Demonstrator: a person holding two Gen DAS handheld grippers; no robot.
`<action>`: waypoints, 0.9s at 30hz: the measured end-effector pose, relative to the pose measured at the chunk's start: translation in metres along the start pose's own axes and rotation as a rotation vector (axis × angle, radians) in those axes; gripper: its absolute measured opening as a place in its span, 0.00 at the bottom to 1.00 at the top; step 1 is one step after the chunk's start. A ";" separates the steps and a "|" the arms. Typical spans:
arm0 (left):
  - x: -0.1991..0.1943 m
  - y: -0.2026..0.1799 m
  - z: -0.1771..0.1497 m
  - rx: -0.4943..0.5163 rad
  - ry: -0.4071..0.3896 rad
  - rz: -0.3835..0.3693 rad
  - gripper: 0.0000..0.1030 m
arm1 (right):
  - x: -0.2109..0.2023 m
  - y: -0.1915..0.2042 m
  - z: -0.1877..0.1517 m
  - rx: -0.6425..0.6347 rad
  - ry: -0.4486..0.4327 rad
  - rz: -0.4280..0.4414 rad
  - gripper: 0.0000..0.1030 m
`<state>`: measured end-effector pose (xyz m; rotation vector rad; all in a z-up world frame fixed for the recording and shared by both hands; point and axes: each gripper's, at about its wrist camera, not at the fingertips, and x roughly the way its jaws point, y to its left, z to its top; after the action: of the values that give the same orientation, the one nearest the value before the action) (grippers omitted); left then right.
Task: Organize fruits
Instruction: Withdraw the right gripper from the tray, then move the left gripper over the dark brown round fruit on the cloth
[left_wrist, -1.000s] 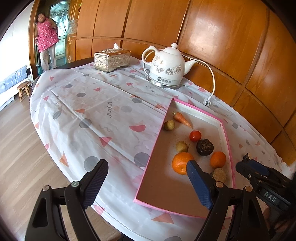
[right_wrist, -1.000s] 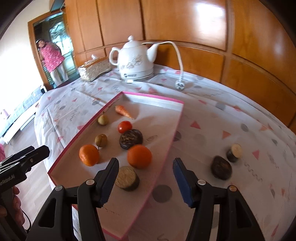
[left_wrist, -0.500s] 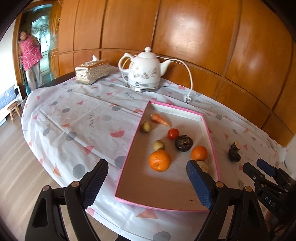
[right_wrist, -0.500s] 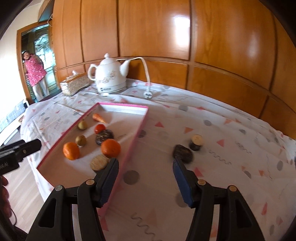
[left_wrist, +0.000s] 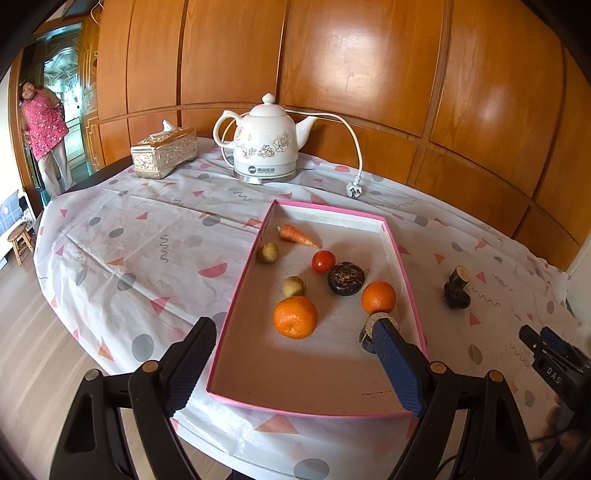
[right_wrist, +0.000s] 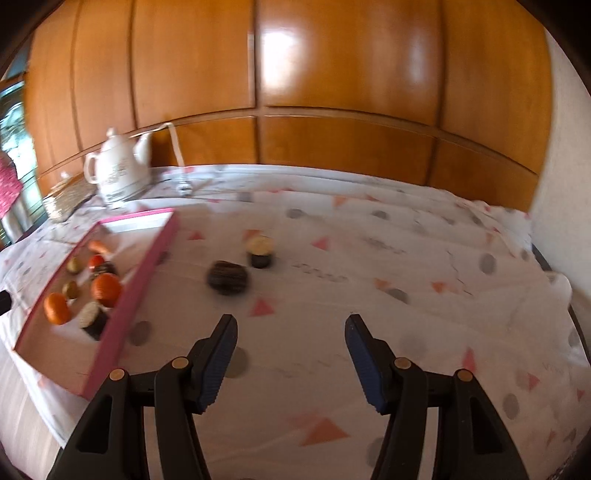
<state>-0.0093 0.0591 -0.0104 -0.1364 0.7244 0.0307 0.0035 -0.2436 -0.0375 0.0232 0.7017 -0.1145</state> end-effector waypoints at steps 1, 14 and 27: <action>0.000 0.000 0.000 -0.001 0.002 -0.001 0.84 | 0.000 -0.006 -0.001 0.009 0.001 -0.015 0.60; 0.001 -0.014 -0.001 0.042 0.012 -0.013 0.84 | 0.001 -0.062 -0.019 0.121 0.022 -0.147 0.60; 0.009 -0.054 0.009 0.177 0.035 -0.098 0.85 | 0.007 -0.105 -0.026 0.204 0.047 -0.238 0.60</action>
<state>0.0069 0.0064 -0.0035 -0.0030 0.7512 -0.1299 -0.0200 -0.3473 -0.0604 0.1387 0.7354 -0.4144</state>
